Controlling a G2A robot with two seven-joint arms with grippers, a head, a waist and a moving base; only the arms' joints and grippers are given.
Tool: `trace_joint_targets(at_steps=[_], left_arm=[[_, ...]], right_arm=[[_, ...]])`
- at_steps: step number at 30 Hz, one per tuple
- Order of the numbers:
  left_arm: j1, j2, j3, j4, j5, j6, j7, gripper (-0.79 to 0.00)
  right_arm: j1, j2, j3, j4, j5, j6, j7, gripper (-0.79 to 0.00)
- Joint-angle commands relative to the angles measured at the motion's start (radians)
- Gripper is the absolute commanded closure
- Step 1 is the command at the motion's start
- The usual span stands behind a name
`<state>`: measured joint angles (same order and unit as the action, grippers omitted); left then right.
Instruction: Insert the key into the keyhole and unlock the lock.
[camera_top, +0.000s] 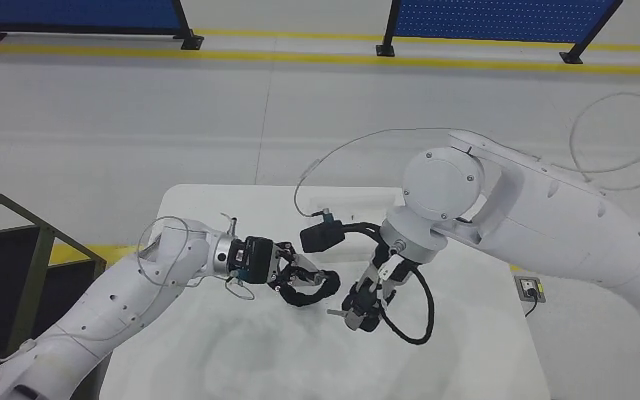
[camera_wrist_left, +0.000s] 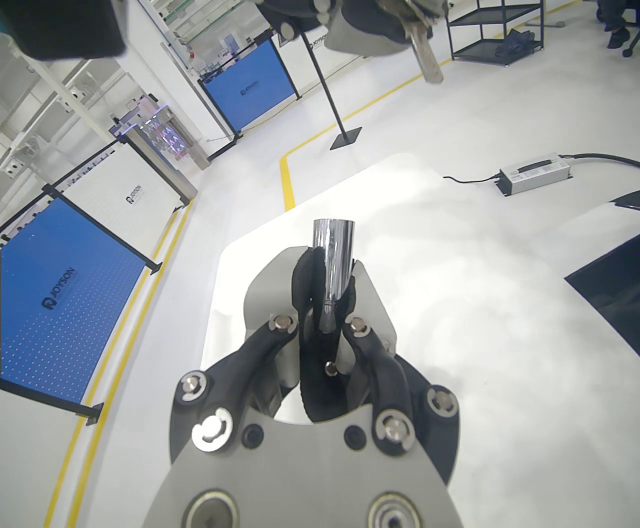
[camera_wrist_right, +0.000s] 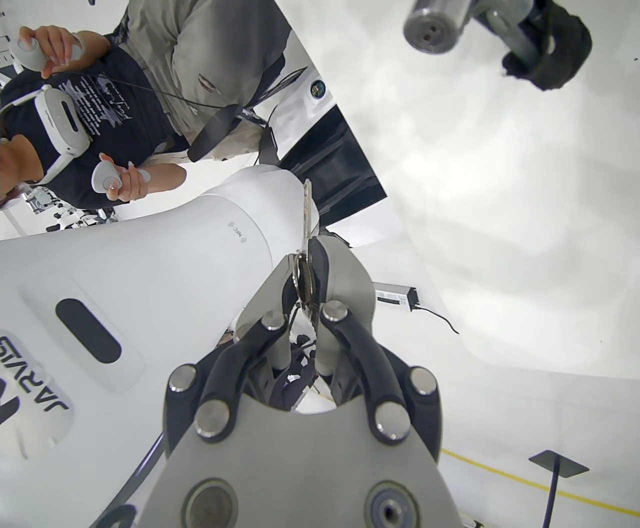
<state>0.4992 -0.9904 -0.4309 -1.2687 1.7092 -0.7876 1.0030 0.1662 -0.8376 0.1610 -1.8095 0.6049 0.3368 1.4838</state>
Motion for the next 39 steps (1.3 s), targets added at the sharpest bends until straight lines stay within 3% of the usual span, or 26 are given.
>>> trace_joint_targets(at_steps=[1, 8, 14, 39], left_arm=[[-0.008, -0.017, 0.017, 0.021, 0.009, 0.006, 0.026, 0.0], [-0.029, -0.064, 0.062, 0.079, 0.021, 0.039, 0.069, 0.0], [-0.04, -0.08, 0.082, 0.119, 0.001, 0.06, 0.089, 0.0], [-0.05, -0.063, 0.121, 0.113, -0.034, 0.075, 0.105, 0.0]], right_arm=[[-0.001, 0.002, 0.009, 0.005, 0.0, 0.013, -0.013, 0.0], [-0.011, 0.01, 0.009, -0.011, -0.011, 0.053, -0.052, 0.0], [-0.041, 0.01, 0.009, 0.008, -0.024, 0.076, -0.075, 0.0], [-0.101, -0.023, 0.009, 0.088, -0.072, 0.075, -0.075, 0.0]])
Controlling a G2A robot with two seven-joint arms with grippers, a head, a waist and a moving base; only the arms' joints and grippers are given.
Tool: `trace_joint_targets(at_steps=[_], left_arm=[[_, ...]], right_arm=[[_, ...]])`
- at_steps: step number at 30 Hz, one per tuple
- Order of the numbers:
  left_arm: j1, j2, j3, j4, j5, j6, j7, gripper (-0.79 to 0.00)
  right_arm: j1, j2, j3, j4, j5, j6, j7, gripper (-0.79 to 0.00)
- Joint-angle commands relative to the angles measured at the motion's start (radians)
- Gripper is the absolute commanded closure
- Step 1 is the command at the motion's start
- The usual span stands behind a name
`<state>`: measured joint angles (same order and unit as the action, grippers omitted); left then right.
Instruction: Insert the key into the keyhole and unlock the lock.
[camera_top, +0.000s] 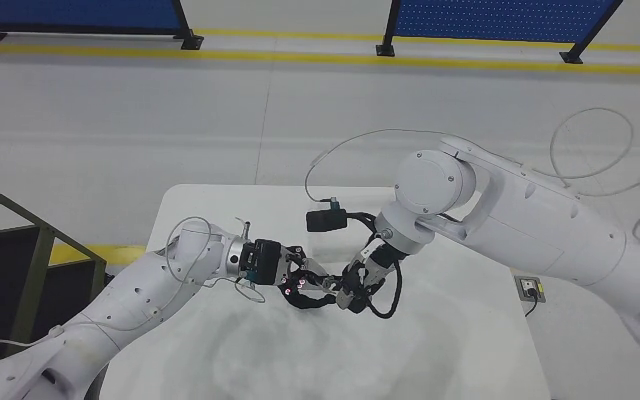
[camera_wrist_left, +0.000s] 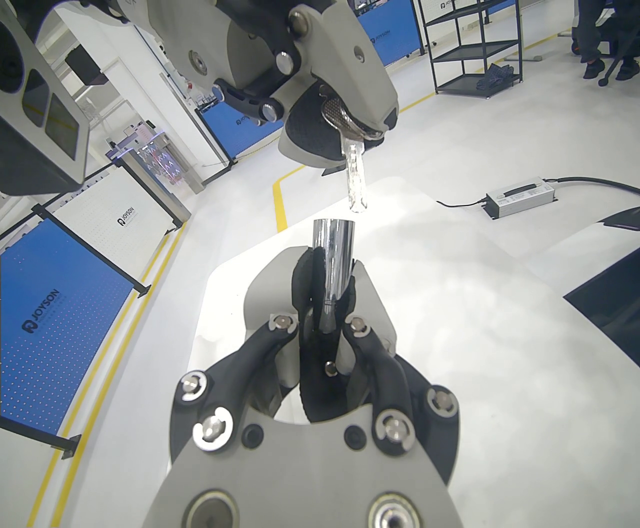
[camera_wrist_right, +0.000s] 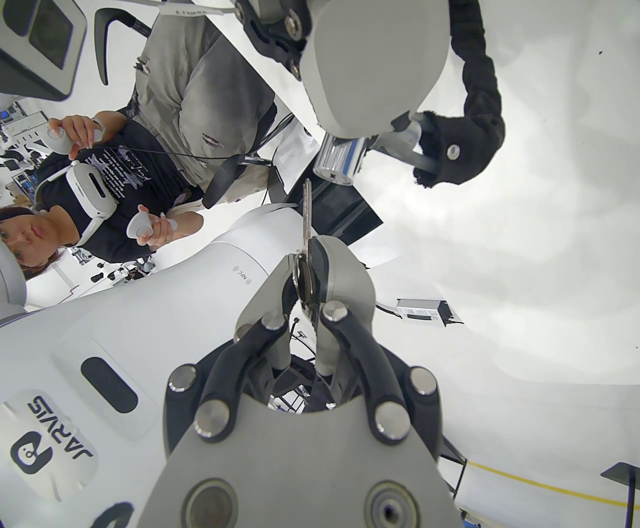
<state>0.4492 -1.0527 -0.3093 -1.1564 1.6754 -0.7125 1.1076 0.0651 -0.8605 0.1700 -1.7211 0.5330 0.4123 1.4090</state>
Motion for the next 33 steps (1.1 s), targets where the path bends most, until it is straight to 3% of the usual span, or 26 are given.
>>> trace_joint_targets(at_steps=[1, 26, 33], left_arm=[[0.0, 0.0, 0.0, 0.0, 0.0, 0.0, 0.0, 0.0], [0.008, 0.01, -0.004, 0.029, -0.013, 0.006, 0.006, 0.0], [0.035, 0.015, -0.034, -0.008, -0.025, -0.022, -0.078, 0.0]], right_arm=[[0.0, 0.0, 0.0, -0.001, 0.0, 0.0, 0.0, 0.0], [-0.015, -0.002, 0.0, 0.029, -0.016, 0.006, -0.006, 0.0], [-0.004, -0.005, 0.0, -0.013, -0.085, -0.021, 0.02, 0.0]])
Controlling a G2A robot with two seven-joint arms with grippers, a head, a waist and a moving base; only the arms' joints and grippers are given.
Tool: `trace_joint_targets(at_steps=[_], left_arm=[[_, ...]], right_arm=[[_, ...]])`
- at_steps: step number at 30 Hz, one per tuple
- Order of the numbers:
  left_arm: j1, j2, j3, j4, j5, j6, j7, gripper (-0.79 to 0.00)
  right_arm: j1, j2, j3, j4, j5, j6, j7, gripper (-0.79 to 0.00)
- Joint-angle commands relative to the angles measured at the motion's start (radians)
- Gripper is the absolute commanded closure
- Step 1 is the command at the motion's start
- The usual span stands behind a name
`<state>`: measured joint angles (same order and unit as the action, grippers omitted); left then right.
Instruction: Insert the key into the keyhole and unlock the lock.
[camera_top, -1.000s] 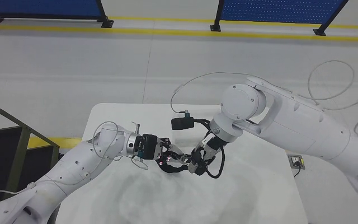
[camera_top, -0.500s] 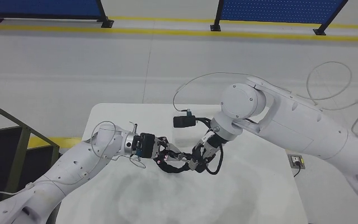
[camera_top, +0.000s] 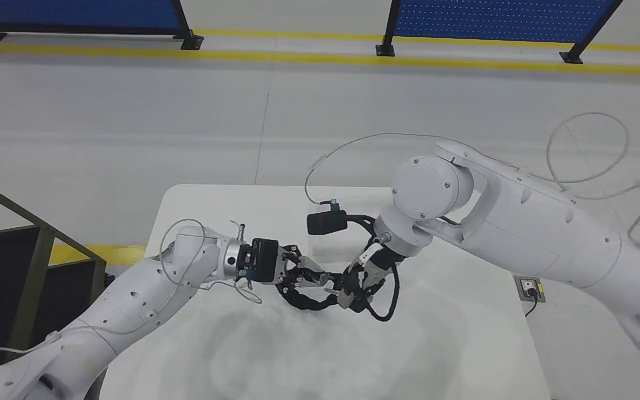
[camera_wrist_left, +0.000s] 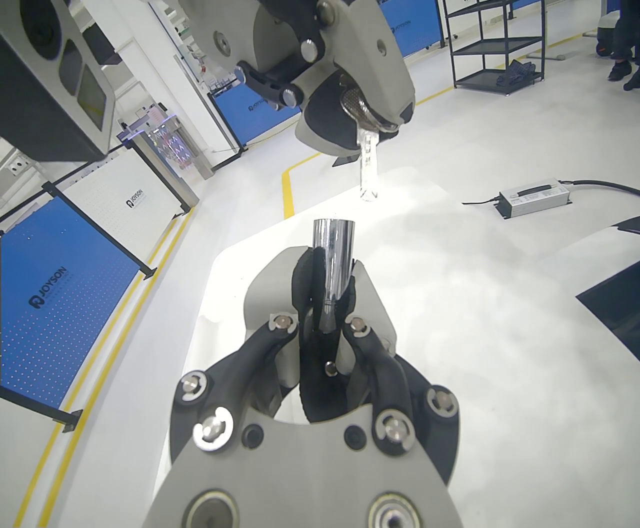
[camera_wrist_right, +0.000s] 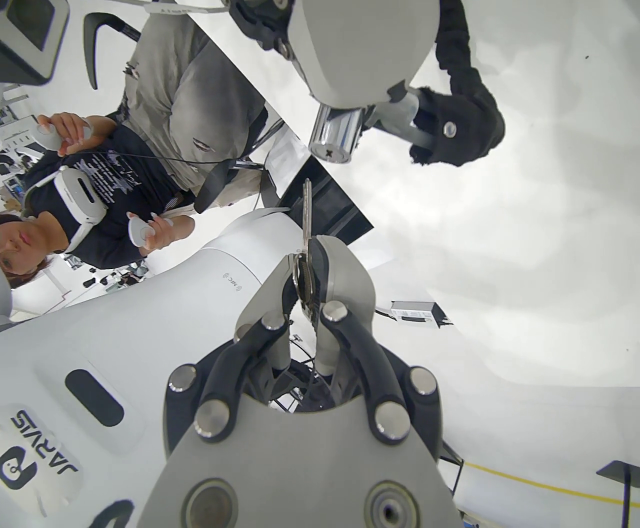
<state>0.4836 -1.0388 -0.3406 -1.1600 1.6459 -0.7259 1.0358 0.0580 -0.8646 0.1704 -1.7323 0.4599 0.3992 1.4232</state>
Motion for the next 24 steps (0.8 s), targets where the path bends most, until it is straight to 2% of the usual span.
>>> trace_joint_targets(at_steps=[1, 8, 24], left_arm=[[0.002, 0.001, -0.006, -0.01, 0.007, -0.016, -0.013, 0.0], [0.015, 0.001, -0.027, -0.032, 0.025, -0.042, -0.04, 0.0], [0.052, 0.003, -0.087, -0.043, 0.043, -0.024, -0.051, 0.0]], right_arm=[[0.007, -0.003, 0.0, -0.005, -0.024, -0.016, 0.014, 0.0], [-0.002, -0.023, 0.0, 0.021, -0.115, -0.041, 0.039, 0.0], [-0.017, -0.054, 0.0, 0.057, -0.119, -0.069, 0.067, 0.0]])
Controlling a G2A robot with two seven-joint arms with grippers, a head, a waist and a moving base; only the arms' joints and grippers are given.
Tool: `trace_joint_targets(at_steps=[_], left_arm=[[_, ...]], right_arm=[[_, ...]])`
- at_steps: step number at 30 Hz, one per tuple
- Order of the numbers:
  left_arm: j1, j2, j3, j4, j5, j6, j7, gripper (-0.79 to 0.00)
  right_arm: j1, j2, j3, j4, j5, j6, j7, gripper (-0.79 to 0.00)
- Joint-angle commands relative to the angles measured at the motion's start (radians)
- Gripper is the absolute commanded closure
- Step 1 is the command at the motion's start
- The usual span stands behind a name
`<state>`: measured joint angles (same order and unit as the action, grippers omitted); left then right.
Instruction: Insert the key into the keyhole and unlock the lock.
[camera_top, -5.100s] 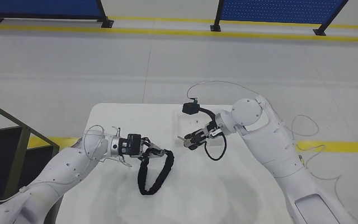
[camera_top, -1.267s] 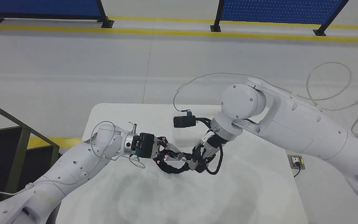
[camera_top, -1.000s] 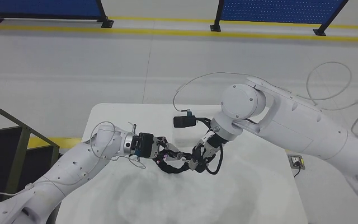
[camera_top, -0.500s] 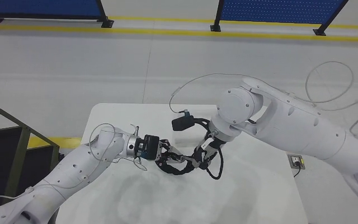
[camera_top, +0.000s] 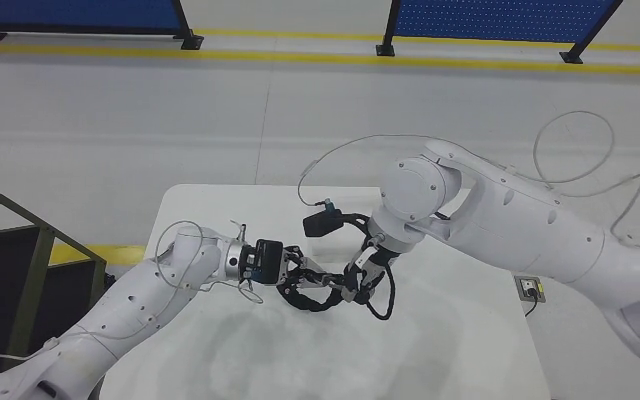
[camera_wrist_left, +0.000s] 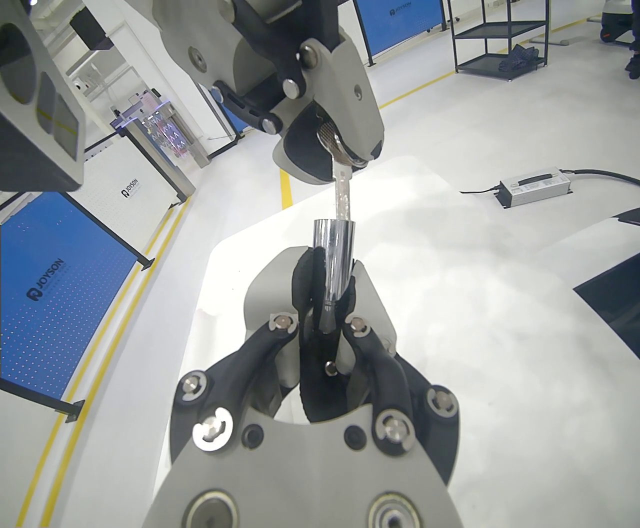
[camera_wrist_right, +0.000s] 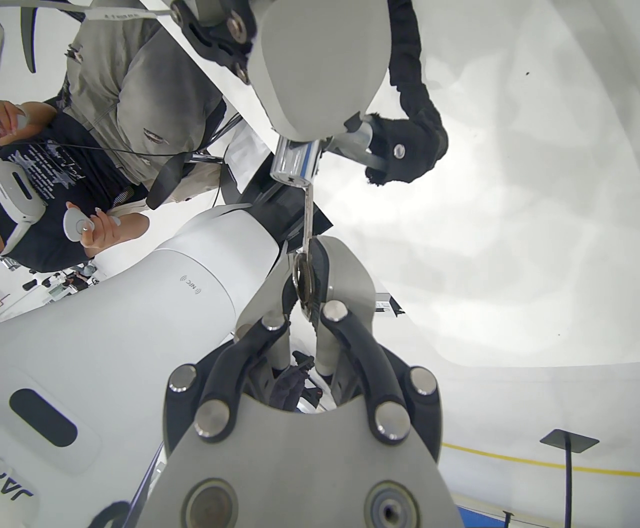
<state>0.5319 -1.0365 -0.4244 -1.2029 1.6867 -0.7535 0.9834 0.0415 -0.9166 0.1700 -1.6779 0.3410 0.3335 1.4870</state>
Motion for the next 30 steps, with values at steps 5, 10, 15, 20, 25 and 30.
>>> trace_joint_targets(at_steps=[5, 10, 15, 20, 25, 30], left_arm=[[0.018, 0.003, -0.019, -0.001, 0.011, 0.002, 0.007, 0.0], [0.025, -0.001, -0.026, -0.014, 0.021, -0.011, 0.001, 0.0], [0.028, -0.007, -0.032, -0.016, 0.025, -0.024, -0.005, 0.0], [0.029, -0.013, -0.037, -0.013, 0.03, -0.032, -0.005, 0.0], [0.029, -0.02, -0.04, -0.006, 0.033, -0.042, -0.002, 0.0], [0.03, -0.026, -0.047, 0.006, 0.037, -0.038, 0.003, 0.0]], right_arm=[[-0.001, -0.014, 0.0, 0.015, 0.0, -0.012, 0.012, 0.0], [0.002, -0.023, 0.0, 0.029, 0.015, 0.004, -0.004, 0.0], [0.002, -0.027, 0.0, 0.032, 0.027, 0.011, -0.011, 0.0], [0.004, -0.025, 0.0, 0.031, 0.042, 0.027, -0.027, 0.0], [0.008, -0.02, 0.0, 0.024, 0.058, 0.043, -0.043, 0.0], [0.01, -0.011, 0.0, 0.015, 0.069, 0.053, -0.053, 0.0]])
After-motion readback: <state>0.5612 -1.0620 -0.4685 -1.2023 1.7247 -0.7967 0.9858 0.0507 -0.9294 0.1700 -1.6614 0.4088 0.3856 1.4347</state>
